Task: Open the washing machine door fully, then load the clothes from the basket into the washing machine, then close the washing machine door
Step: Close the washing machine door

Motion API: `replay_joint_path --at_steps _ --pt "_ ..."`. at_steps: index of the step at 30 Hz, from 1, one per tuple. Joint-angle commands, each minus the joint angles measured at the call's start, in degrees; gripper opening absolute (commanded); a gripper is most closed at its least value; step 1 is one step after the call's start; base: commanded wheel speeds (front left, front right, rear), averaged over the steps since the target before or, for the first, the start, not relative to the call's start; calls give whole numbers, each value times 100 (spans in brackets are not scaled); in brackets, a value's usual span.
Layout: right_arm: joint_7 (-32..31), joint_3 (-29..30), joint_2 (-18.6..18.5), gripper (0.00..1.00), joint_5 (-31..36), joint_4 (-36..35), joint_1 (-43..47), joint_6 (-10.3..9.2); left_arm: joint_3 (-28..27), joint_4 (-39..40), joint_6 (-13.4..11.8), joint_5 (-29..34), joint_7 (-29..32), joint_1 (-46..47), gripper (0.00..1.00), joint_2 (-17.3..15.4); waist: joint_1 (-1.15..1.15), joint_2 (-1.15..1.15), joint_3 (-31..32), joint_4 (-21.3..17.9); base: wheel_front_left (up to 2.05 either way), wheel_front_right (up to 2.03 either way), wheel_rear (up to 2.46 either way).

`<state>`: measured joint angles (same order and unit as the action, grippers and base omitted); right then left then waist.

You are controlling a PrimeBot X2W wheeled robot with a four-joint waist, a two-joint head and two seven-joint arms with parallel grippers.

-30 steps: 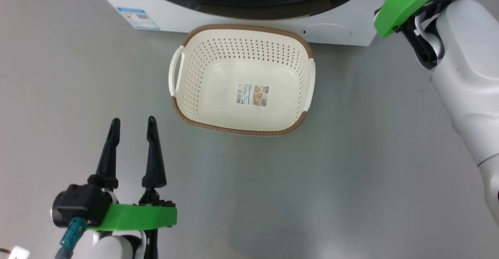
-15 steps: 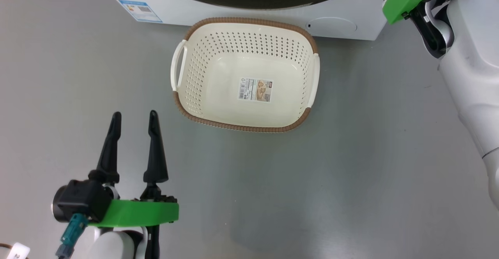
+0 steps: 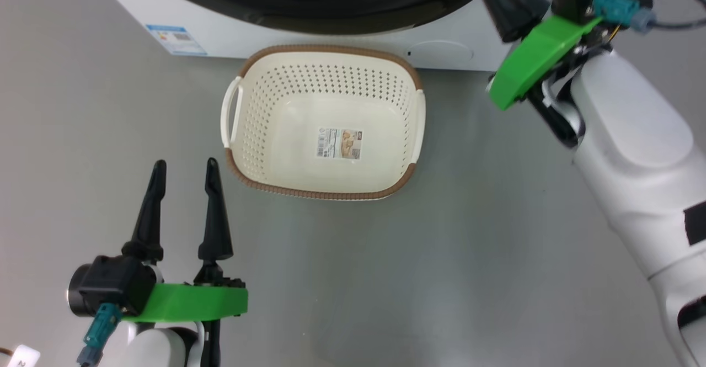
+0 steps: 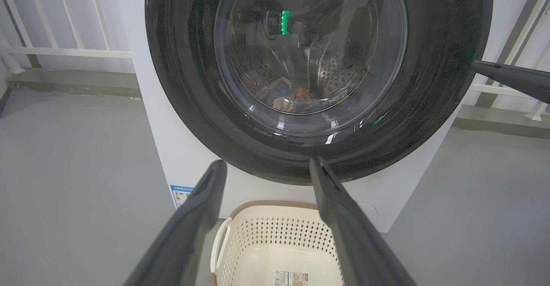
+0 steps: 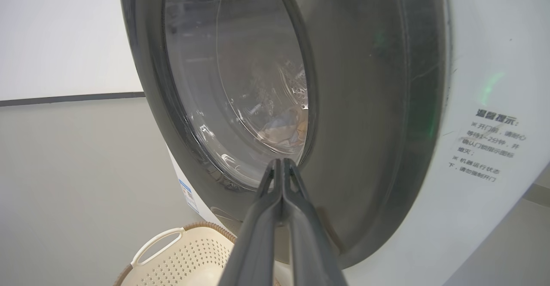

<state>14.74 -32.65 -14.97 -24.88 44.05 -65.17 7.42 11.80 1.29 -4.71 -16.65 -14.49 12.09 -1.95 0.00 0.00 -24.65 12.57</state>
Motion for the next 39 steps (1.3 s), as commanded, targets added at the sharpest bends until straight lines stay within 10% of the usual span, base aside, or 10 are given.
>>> replay_joint_path --at_steps 1,11,17,39 --pt "26 -28 113 0 -68 -321 314 7 -223 72 49 82 -51 -38 100 -93 0 0 167 -157 0 0 0" --pt "26 525 -97 0 28 -1701 1840 7 -385 -105 198 212 -51 -208 100 -93 0 0 634 -568 0 0 0" --pt "26 1021 -152 100 229 -2299 2658 7 -420 -201 281 252 -51 -316 100 -93 0 0 890 -693 0 0 0" --pt "26 2764 194 100 801 -3268 5142 7 -611 -622 523 344 -51 -961 100 -117 0 0 1930 -1057 0 0 0"
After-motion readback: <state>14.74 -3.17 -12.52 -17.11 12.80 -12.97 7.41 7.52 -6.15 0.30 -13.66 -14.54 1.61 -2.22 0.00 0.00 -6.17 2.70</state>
